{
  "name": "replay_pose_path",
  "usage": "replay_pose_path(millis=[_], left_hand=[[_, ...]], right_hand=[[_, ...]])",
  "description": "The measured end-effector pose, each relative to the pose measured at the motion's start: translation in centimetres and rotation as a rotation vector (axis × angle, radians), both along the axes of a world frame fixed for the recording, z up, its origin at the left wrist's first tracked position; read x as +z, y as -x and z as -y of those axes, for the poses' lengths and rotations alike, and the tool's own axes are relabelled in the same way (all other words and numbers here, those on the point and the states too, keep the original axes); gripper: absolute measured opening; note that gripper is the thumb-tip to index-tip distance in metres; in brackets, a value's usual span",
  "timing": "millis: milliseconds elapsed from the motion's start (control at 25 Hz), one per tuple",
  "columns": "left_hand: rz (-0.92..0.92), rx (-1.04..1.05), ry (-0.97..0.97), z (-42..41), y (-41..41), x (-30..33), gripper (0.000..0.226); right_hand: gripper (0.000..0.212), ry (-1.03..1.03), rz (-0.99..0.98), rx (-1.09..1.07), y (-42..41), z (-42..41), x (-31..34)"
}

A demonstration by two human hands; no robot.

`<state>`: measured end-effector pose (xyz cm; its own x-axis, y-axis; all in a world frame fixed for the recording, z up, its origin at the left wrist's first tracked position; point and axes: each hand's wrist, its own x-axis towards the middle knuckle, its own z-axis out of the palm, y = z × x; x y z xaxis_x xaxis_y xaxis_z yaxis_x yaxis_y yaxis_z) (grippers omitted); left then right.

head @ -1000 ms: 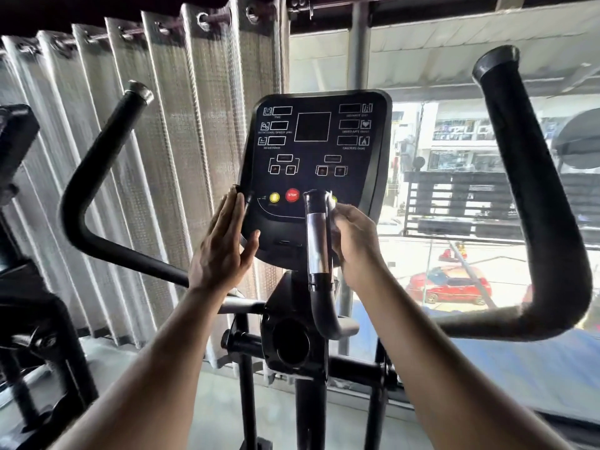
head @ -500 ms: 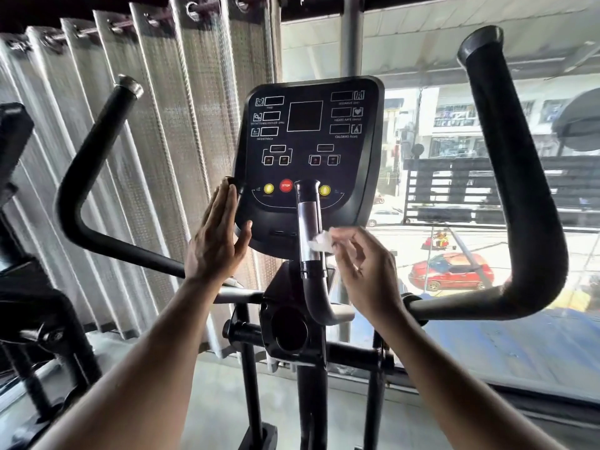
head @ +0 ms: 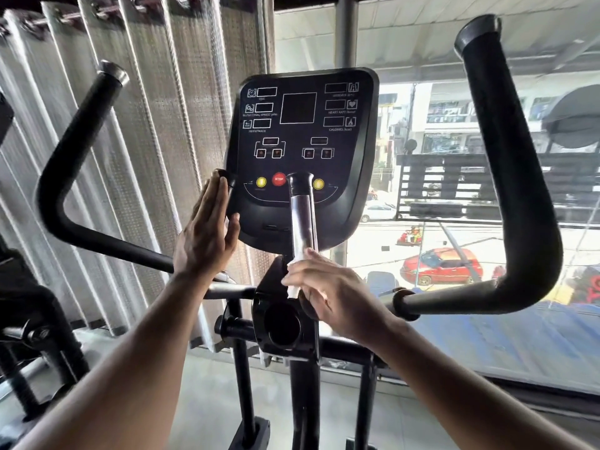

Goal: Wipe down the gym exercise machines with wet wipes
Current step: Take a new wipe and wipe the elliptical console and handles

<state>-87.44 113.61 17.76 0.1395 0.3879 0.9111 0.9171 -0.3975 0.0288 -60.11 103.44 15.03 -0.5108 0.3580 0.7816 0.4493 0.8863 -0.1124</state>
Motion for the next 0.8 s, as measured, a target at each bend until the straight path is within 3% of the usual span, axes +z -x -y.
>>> replay_pose_path(millis=[160,320,440,560,720,800], left_hand=[[-0.019,0.005,0.016,-0.2,-0.2,0.0,0.063],[-0.010,0.127,0.106,-0.2,-0.4,0.3,0.068],[-0.006,0.167,0.177,0.3,-0.6,0.4,0.071],[-0.019,0.181,0.276,1.0,-0.8,0.7,0.075],[0.247,0.102,0.493,4.8,-2.6,0.6,0.082],[0.343,0.051,0.485,8.5,-3.5,-1.4,0.079]], right_hand=[[0.025,-0.067,-0.245,-0.185,0.1,-1.7,4.1],[0.020,-0.078,-0.187,-0.284,1.4,-2.1,3.4],[0.020,-0.020,-0.095,-0.239,0.1,-0.6,1.5],[0.020,0.122,-0.160,-0.184,-2.0,0.4,1.6],[0.013,0.272,-0.271,-0.042,-3.3,3.2,1.7],[0.014,0.383,-0.262,0.070,-3.3,4.1,0.1]])
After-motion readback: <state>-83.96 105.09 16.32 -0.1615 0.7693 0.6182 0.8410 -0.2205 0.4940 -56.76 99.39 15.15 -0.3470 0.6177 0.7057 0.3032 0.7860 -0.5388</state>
